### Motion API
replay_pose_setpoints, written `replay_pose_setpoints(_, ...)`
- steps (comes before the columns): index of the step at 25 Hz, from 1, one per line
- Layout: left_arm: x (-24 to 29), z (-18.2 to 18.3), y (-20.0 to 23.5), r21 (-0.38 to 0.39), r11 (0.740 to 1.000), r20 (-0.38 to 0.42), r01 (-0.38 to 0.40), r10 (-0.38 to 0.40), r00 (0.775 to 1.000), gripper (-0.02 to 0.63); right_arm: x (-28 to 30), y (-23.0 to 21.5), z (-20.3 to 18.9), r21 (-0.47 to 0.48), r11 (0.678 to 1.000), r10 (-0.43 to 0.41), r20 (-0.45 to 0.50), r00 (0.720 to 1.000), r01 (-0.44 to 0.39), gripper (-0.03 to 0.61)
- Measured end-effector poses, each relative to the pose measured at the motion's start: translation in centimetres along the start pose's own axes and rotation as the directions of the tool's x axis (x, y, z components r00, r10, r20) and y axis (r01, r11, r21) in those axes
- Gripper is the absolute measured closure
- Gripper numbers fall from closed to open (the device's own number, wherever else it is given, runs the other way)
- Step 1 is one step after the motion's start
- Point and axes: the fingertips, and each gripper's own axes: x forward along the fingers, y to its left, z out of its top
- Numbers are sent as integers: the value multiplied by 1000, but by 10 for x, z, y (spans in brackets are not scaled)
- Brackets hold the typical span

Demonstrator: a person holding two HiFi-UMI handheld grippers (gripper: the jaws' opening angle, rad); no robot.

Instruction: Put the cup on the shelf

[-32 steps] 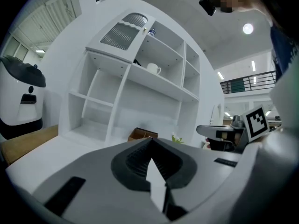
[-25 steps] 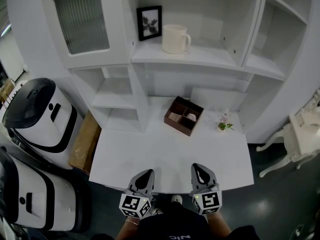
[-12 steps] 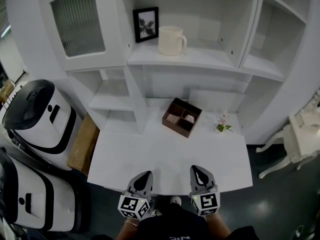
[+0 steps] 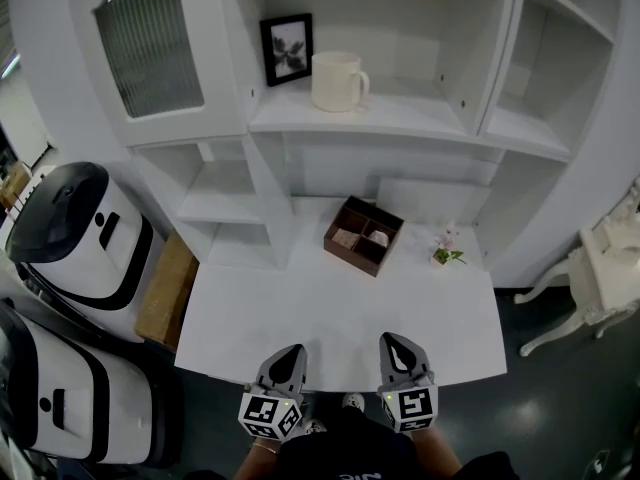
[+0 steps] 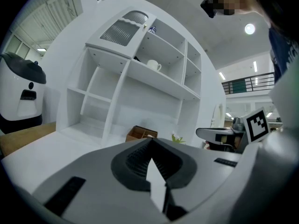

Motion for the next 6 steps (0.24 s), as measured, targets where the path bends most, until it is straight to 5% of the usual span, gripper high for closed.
replay_pose_setpoints(6, 5, 3, 3, 8, 1000, 8, -3, 2, 1000, 611, 3, -2, -3, 0, 1000, 2, -4, 1000, -2, 571)
